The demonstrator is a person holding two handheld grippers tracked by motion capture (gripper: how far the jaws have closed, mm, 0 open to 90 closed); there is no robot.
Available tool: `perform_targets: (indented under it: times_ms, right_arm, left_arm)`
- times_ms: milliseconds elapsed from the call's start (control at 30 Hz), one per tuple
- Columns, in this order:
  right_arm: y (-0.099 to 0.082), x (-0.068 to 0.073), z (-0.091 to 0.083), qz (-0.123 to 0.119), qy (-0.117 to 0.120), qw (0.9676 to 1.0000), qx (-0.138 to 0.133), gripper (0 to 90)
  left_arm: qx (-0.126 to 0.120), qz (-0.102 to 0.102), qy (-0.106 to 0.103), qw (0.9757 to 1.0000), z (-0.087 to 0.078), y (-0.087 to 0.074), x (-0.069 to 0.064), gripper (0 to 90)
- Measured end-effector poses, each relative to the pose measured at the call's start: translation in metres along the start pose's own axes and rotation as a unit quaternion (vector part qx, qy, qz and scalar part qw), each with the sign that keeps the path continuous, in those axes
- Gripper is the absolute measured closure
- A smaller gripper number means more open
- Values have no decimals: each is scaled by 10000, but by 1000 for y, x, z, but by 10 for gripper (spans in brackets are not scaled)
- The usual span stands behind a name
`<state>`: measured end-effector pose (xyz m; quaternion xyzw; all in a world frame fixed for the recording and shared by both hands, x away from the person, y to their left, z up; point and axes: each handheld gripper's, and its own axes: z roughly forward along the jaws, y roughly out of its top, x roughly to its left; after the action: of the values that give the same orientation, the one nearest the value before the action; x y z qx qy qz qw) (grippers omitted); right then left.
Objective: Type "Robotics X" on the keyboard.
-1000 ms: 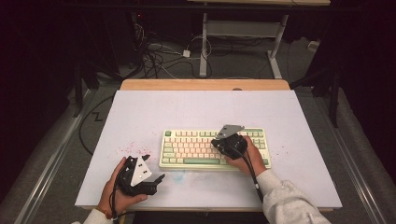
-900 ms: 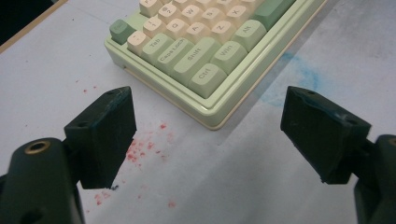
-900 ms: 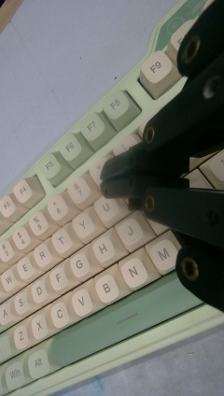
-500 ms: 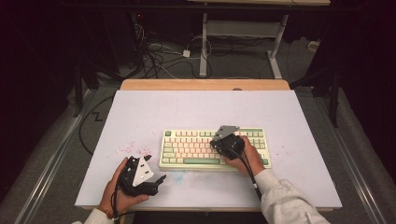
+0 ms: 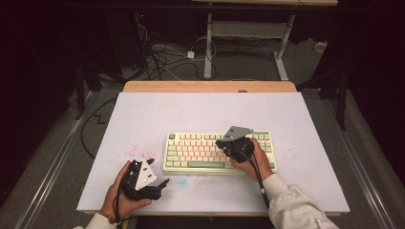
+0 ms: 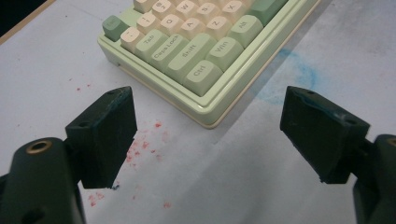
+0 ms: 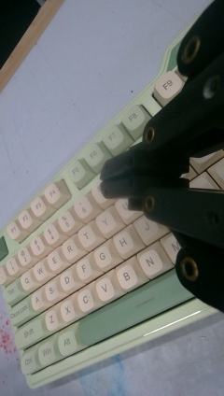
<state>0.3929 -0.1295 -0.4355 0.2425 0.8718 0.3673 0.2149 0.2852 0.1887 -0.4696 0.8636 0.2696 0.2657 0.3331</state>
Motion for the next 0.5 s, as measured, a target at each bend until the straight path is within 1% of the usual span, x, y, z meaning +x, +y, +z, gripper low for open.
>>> perform_targets:
  times_ms: [133,267,367,433,500]
  right_arm:
    - [0,-1,-6,-21,-8,10000,-76,892]
    - [0,-2,-12,35,-18,9999,-137,870]
    - [0,-2,-15,52,-35,9998,-196,833]
    - [0,-2,-17,49,-51,9997,-226,789]
    - [0,-2,-19,73,5,9994,-326,754]
  left_arm:
    - [-11,-46,10,10000,0,0,0,175]
    - [-10,-41,2,10000,0,0,0,175]
    - [-11,-45,-6,10000,1,0,0,175]
    - [-8,-42,-11,10000,1,0,0,175]
    - [-6,-47,-19,10000,1,0,0,175]
